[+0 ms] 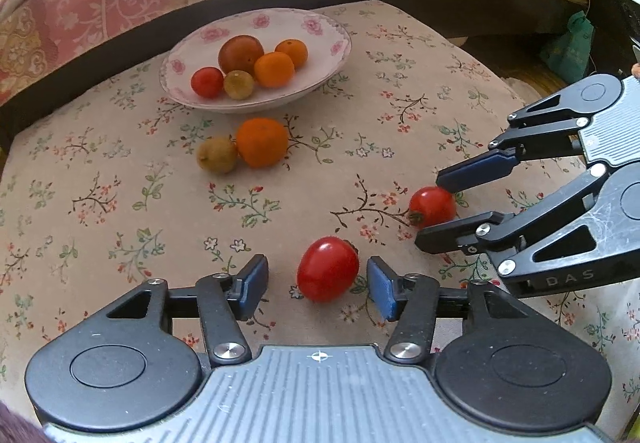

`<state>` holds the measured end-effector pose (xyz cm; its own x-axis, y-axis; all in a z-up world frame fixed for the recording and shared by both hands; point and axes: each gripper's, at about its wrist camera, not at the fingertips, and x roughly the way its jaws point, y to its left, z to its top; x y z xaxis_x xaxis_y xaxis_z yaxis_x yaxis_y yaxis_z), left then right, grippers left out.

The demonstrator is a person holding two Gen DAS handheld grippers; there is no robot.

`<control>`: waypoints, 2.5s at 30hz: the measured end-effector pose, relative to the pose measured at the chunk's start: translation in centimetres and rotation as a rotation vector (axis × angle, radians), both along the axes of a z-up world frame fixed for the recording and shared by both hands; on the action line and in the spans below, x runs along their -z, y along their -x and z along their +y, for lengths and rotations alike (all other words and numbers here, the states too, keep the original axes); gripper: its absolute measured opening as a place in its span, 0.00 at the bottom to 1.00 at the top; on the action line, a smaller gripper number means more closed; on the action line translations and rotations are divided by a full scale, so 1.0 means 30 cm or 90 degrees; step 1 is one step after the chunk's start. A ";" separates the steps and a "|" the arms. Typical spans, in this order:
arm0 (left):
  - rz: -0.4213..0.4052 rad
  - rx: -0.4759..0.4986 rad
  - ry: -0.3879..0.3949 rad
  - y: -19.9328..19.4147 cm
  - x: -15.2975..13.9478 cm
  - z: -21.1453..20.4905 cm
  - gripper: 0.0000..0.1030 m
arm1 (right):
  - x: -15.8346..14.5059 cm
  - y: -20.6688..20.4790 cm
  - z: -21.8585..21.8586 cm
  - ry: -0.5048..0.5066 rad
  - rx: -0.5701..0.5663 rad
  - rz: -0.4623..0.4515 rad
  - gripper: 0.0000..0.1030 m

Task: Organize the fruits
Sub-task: 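Lift both tomatoes and carry them toward the plate, then lower both tomatoes into the plate and open both tools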

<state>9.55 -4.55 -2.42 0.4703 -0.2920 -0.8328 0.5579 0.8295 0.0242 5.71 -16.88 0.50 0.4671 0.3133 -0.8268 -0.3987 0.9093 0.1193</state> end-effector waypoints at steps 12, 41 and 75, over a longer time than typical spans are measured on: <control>-0.001 0.010 0.004 0.002 0.004 -0.005 0.53 | -0.001 -0.003 0.013 0.016 -0.012 -0.004 0.42; -0.041 -0.012 0.028 -0.067 -0.066 -0.036 0.38 | -0.059 -0.067 -0.007 -0.004 0.032 -0.033 0.31; -0.101 -0.075 0.061 -0.251 -0.164 -0.069 0.38 | -0.146 -0.242 -0.069 -0.013 0.113 -0.097 0.31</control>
